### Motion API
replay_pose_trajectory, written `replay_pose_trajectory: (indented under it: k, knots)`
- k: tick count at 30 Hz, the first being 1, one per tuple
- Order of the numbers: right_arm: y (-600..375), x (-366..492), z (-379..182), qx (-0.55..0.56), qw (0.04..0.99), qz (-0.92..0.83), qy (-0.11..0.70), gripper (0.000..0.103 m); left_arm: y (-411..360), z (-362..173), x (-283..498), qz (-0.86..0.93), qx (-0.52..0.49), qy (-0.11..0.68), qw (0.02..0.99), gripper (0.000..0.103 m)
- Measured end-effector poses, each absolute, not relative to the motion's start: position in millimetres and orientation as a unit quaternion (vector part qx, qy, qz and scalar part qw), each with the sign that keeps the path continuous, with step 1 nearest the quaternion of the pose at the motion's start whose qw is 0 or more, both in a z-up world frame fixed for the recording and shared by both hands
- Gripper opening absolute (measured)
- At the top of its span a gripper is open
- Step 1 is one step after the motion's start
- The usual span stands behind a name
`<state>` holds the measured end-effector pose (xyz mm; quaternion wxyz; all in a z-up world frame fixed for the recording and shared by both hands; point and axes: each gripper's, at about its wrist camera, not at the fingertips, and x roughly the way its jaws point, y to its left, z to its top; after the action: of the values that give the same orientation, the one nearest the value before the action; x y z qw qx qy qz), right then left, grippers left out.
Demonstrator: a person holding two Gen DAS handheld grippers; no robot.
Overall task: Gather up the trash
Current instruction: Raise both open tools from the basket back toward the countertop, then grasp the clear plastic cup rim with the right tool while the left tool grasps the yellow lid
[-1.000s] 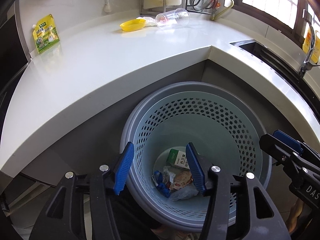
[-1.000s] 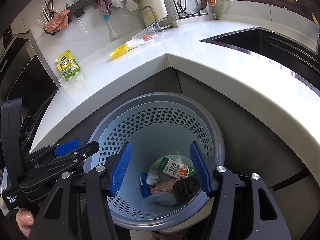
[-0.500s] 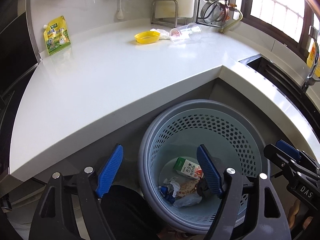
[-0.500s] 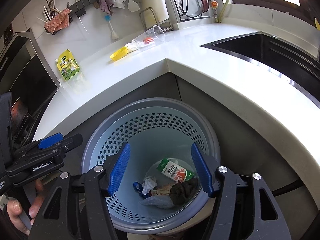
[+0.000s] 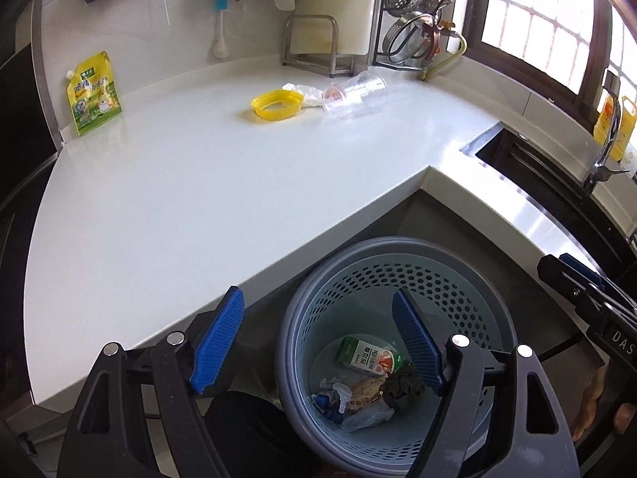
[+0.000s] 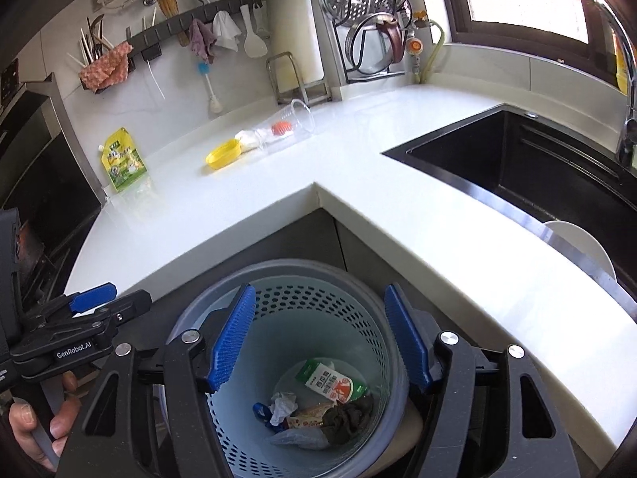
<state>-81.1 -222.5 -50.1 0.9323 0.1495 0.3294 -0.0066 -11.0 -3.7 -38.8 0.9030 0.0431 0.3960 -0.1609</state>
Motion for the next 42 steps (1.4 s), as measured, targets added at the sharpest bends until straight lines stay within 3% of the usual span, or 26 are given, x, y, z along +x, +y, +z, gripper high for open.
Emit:
replay_pose_trajectory:
  k: [4, 22, 42]
  knots:
    - [-221.6, -75.0, -43.8, 0.153, 0.932, 0.006, 0.329, 0.069, 0.8, -24.1, -8.4, -0.159, 0.046, 0.368, 0.915, 0.081]
    - [-211.6, 42.6, -23.2, 0.123, 0.936, 0.044, 0.326, 0.069, 24.1, 5.9, 101.8, -0.115, 0.036, 0.344, 0.931, 0.088]
    - [-224.1, 195.0, -8.3, 0.036, 0.930, 0.106, 0.350, 0.069, 5.7, -5.7, 204.1, -0.098, 0.033, 0.363, 0.926, 0.088]
